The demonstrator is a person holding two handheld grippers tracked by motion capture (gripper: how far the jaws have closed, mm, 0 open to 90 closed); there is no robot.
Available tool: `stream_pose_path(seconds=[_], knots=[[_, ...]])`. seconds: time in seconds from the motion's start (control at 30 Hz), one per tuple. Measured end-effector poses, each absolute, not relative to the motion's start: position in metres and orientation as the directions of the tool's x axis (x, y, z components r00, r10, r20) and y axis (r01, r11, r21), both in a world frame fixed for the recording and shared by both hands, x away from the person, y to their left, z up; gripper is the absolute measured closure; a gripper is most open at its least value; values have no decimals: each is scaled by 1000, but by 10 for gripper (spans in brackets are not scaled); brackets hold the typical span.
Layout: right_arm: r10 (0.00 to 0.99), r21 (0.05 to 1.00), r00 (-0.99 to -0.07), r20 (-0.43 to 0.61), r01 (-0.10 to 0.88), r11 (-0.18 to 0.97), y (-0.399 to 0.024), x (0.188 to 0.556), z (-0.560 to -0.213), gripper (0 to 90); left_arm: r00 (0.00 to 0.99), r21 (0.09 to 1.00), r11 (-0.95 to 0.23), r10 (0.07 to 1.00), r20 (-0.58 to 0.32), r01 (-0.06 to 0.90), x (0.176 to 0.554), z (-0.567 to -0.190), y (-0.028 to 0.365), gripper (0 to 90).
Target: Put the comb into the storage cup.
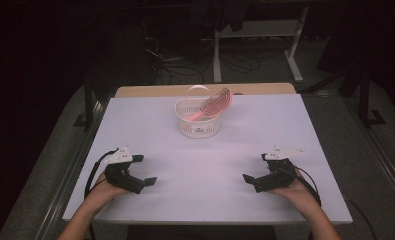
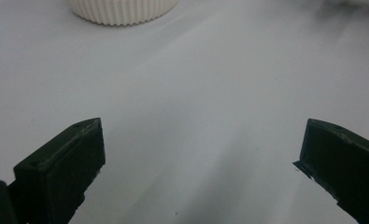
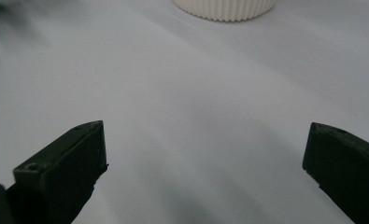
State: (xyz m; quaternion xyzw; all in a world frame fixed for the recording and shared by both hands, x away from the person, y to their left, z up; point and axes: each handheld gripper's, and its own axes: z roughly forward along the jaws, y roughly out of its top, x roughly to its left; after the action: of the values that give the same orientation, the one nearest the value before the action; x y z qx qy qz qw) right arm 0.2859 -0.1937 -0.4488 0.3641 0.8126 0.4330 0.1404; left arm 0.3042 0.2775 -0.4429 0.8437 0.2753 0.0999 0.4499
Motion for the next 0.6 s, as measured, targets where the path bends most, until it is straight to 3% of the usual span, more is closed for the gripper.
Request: stream_pose_path(seconds=[0.6], knots=[[719, 786, -688, 103, 499, 365, -196, 285, -460, 0, 830, 813, -447, 553, -78, 374, 304, -444, 278, 4]])
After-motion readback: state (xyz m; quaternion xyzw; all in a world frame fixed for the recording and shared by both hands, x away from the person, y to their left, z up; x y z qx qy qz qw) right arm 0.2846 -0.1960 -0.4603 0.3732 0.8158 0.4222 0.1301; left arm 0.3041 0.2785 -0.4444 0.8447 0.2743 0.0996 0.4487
